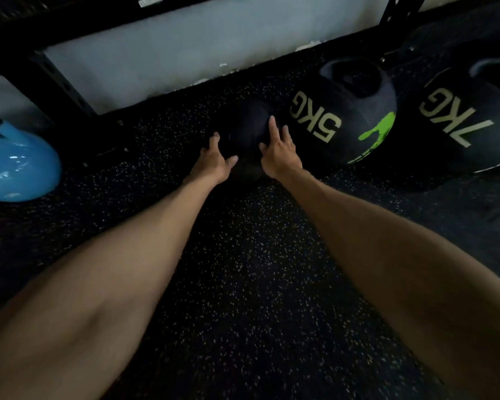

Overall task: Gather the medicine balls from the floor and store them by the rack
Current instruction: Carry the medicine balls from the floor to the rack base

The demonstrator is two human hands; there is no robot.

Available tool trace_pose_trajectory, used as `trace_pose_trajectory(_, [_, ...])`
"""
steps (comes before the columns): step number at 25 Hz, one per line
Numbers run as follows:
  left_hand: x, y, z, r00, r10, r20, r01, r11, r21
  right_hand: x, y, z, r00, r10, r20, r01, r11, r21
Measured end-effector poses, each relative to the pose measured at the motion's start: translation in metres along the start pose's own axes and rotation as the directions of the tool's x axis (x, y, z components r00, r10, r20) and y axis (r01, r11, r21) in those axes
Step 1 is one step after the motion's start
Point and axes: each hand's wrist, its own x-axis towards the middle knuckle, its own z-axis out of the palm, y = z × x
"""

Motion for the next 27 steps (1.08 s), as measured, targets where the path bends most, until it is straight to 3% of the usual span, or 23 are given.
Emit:
trace_pose_trajectory(2, [-0.023, -0.005, -0.012, 0.99, -0.088, 0.113, 0.071, 0.987, 0.147, -0.027, -0.008, -0.01, 0.998, 0.048, 0.045, -0.048, 0.999, 0.006])
trace_pose_trajectory(5, [-0.085, -0.003, -0.038, 0.984, -0.139, 0.113, 0.121, 0.98, 0.157, -0.096, -0.018, -0.026, 0.998, 0.049, 0.042, -0.045, 0.995, -0.084])
trace_pose_trajectory(8, [-0.167, 0.017, -0.068, 0.978, -0.156, 0.136, 0.119, 0.961, 0.248, -0.165, -0.033, -0.063, 0.978, 0.041, 0.203, 0.009, 0.971, -0.238])
trace_pose_trajectory(12, [-0.308, 0.059, -0.139, 0.928, -0.206, 0.31, 0.085, 0.928, 0.362, -0.272, -0.096, -0.156, 0.887, 0.103, 0.45, 0.09, 0.918, -0.387])
trace_pose_trajectory(15, [-0.415, 0.082, -0.217, 0.891, -0.199, 0.408, 0.078, 0.953, 0.294, -0.362, -0.155, -0.232, 0.819, 0.11, 0.563, 0.158, 0.9, -0.407])
trace_pose_trajectory(18, [-0.511, 0.093, -0.287, 0.891, -0.198, 0.408, 0.127, 0.973, 0.194, -0.443, -0.195, -0.285, 0.761, 0.121, 0.638, 0.215, 0.88, -0.423])
trace_pose_trajectory(22, [-0.632, 0.085, -0.343, 0.875, -0.306, 0.376, 0.281, 0.952, 0.12, -0.534, -0.24, -0.323, 0.667, 0.056, 0.743, 0.367, 0.843, -0.393])
trace_pose_trajectory(27, [-0.768, 0.083, -0.344, 0.814, -0.536, 0.224, 0.563, 0.823, -0.077, -0.634, -0.264, -0.326, 0.479, -0.086, 0.874, 0.669, 0.681, -0.299])
